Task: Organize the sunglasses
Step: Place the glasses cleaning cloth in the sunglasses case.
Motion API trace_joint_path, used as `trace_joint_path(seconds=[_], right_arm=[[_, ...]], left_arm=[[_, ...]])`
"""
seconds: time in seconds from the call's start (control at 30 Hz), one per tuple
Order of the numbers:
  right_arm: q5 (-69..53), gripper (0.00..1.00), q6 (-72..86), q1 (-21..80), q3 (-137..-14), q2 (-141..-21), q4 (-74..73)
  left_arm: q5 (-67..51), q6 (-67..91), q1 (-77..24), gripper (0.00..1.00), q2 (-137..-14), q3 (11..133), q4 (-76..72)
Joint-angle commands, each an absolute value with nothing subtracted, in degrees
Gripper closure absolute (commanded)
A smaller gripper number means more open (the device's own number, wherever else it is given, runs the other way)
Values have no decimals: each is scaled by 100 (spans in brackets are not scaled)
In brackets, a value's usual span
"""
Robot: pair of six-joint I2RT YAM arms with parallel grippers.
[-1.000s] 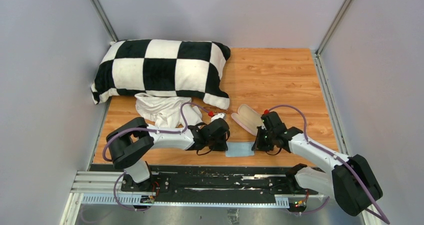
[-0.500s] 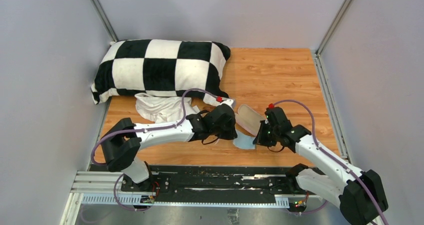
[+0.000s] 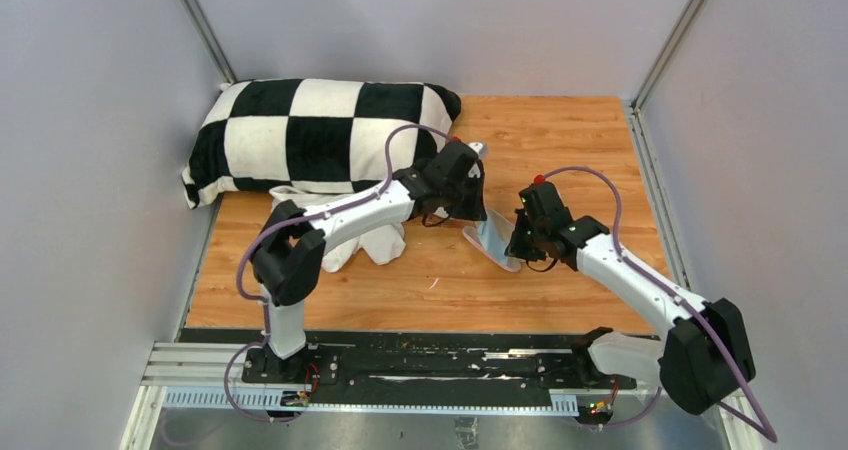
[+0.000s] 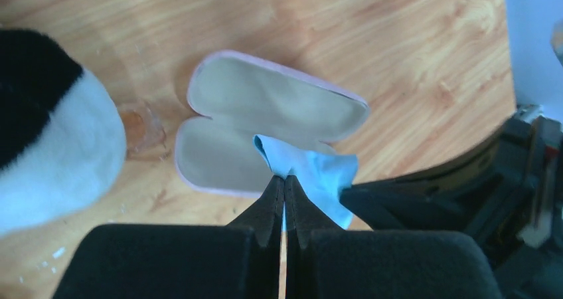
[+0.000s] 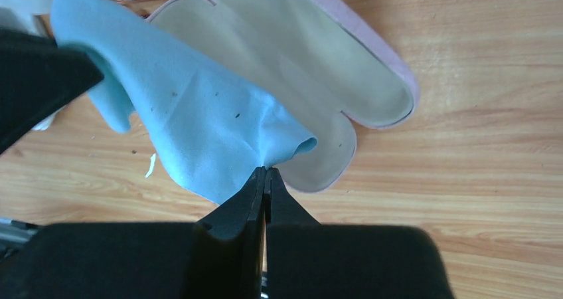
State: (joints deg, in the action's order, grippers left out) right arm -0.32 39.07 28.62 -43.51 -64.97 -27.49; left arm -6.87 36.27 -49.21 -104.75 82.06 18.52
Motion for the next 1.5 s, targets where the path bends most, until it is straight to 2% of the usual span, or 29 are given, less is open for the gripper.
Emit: trace_joint_path(seconds=[0.0, 0.43, 0.7, 1.13, 1.47], right_arm=[[126, 100, 3677, 2620, -4525, -6937, -2679], [-449, 100, 3475, 2444, -4117, -7683, -2188], [-218, 100, 3070, 2456, -3646, -7562, -1647], [-139, 100, 2466, 2458, -3367, -7462, -1210], [331, 100, 2633, 2460, -3216, -7240, -1264]], left_arm=[[-1179, 3041, -4747, 100, -11168, 8897, 2469], [-1381, 2808, -4500, 100, -11689, 8535, 2205], [-1512, 2913, -4500, 100, -11535, 7826, 1912], [-1477, 2783, -4502, 100, -11243, 7472, 1925], [-1462, 2808, -4501, 100, -11430, 7771, 1982]])
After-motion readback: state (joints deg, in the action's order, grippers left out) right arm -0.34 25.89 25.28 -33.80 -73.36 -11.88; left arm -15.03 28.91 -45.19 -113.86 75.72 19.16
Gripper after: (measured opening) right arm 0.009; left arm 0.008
